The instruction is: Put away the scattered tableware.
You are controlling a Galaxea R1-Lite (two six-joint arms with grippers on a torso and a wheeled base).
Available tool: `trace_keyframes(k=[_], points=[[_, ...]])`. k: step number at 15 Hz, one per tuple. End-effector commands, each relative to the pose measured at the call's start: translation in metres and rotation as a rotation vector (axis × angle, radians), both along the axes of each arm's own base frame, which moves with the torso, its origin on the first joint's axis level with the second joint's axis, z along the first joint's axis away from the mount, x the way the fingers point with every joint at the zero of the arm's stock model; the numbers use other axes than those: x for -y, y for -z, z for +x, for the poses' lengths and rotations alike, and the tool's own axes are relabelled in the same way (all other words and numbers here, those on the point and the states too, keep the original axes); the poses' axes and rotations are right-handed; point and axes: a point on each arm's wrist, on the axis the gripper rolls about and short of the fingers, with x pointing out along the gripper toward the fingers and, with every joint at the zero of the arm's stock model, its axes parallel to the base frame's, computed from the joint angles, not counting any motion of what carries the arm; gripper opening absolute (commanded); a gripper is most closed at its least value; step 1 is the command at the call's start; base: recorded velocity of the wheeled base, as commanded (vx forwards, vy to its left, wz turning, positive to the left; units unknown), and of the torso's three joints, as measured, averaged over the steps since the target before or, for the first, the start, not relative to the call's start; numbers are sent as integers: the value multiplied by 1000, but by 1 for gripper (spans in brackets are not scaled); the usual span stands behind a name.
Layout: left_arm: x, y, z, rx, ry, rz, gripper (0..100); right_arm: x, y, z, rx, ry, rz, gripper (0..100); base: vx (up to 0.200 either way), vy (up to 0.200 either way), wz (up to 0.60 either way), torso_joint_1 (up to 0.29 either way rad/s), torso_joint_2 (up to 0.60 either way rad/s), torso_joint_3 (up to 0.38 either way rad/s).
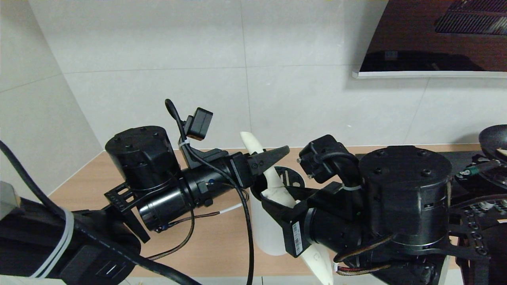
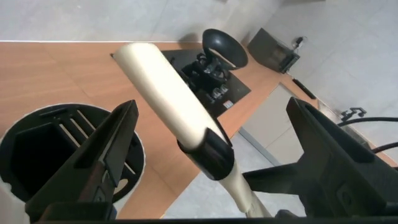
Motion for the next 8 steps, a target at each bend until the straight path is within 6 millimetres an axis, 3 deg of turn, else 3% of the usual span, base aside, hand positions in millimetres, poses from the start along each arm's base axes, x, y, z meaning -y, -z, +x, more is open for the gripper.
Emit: trace_keyframes(k=[1, 8], points=[[0, -1, -1, 5, 1, -2, 0, 0, 0, 0, 0, 0, 1, 0, 0, 0, 0, 0, 0, 0], [0, -1, -1, 11, 0, 2, 0, -1, -3, 1, 8, 6, 32, 0, 0, 0, 0, 0, 0, 0]])
